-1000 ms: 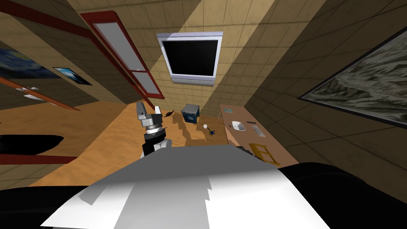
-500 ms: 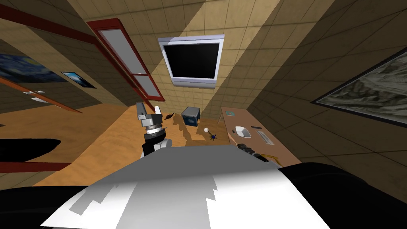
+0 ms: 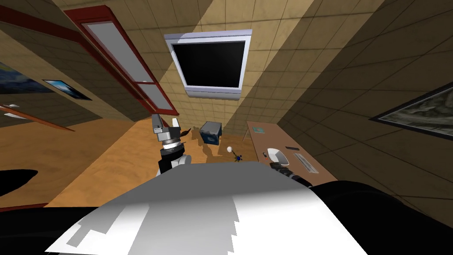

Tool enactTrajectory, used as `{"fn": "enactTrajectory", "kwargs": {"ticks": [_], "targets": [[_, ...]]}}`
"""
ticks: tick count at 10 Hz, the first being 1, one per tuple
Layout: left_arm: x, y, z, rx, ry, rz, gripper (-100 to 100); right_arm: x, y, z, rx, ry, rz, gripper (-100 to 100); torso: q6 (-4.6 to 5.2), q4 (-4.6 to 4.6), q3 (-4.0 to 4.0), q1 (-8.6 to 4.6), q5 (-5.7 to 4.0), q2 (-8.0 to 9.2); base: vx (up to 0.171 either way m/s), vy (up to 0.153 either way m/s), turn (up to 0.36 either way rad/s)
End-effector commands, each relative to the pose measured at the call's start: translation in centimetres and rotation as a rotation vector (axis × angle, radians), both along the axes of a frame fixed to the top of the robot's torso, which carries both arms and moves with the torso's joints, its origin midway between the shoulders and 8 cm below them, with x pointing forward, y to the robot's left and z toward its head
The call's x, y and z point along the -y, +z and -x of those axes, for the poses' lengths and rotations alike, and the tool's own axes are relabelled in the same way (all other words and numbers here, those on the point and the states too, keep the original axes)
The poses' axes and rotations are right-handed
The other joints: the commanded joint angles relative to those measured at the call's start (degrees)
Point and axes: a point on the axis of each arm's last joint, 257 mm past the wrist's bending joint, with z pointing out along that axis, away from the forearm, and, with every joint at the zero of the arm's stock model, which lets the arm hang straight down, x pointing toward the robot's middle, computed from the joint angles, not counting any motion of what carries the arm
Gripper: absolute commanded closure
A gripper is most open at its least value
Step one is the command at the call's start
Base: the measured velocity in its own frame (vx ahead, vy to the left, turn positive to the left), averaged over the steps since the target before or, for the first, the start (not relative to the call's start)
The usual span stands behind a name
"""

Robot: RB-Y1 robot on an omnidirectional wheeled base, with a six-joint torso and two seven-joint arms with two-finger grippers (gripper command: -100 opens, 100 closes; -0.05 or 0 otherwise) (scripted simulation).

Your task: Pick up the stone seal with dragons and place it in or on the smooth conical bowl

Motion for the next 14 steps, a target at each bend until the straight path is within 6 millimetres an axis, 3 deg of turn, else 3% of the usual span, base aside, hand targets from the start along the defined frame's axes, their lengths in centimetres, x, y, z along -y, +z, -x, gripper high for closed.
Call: {"fn": "enactTrajectory", "kwargs": {"ticks": [1, 7, 9, 11, 14], "targets": [[0.0, 0.0, 0.0, 0.000, 0.000, 0.000, 0, 1.1, 0.7, 1.7, -0.019, 0.013, 0.022, 100, 0.00, 0.00, 0.00, 0.00, 0.00, 0.00, 0.213, 0.064, -0.091], [0.0, 0.0, 0.0, 0.000, 0.000, 0.000, 0, 4.7, 3.4, 7.7, -0.109, 0.066, 0.094, 100, -0.42, 0.24, 0.18, -0.41, 0.27, 0.15, 0.167, 0.030, -0.077], [0.0, 0.0, 0.0, 0.000, 0.000, 0.000, 0, 5.6, 4.4, 8.5, -0.127, 0.078, 0.107, 100, -0.47, 0.21, 0.06, -0.42, 0.27, -0.06, 0.199, 0.003, -0.051], [0.0, 0.0, 0.0, 0.000, 0.000, 0.000, 0, 6.1, 5.5, 7.5, -0.125, 0.078, 0.099, 100, -0.54, 0.21, 0.02, -0.48, 0.28, -0.14, 0.187, -0.027, -0.001], [0.0, 0.0, 0.0, 0.000, 0.000, 0.000, 0, 6.1, 6.2, 5.4, -0.109, 0.070, 0.076, 100, -0.50, 0.31, 0.34, -0.68, 0.18, 0.46, 0.021, -0.049, 0.066]]}}
